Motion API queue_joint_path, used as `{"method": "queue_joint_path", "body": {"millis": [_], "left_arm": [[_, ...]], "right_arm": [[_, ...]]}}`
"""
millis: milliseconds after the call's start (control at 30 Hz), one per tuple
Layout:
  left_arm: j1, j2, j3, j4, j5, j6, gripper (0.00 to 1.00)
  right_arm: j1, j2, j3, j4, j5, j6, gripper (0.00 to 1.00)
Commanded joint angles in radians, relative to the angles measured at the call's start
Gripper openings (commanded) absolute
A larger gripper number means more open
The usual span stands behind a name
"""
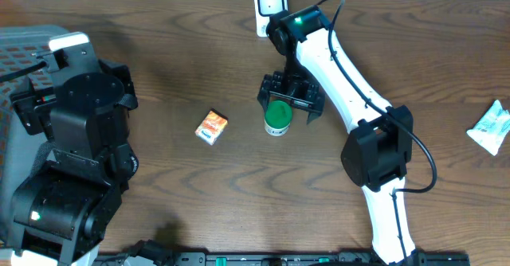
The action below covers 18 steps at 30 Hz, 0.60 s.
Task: Scan the item barcode
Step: 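Close the right gripper around the jar's green cap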
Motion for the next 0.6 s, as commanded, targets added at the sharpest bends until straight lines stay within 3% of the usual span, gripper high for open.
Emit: {"method": "queue_joint_path", "body": {"millis": [0,567], "left_arm": [[0.004,0.000,0.005,0.000,-0.003,-0.013,0.98],[0.004,0.000,0.005,0.000,-0.003,-0.013,0.98]], "right_arm": [[0.019,-0.019,0.010,0.013,0.003,0.288,0.99],[0.075,-0.019,-0.053,0.090,0.162,0.399,0.99]]}}
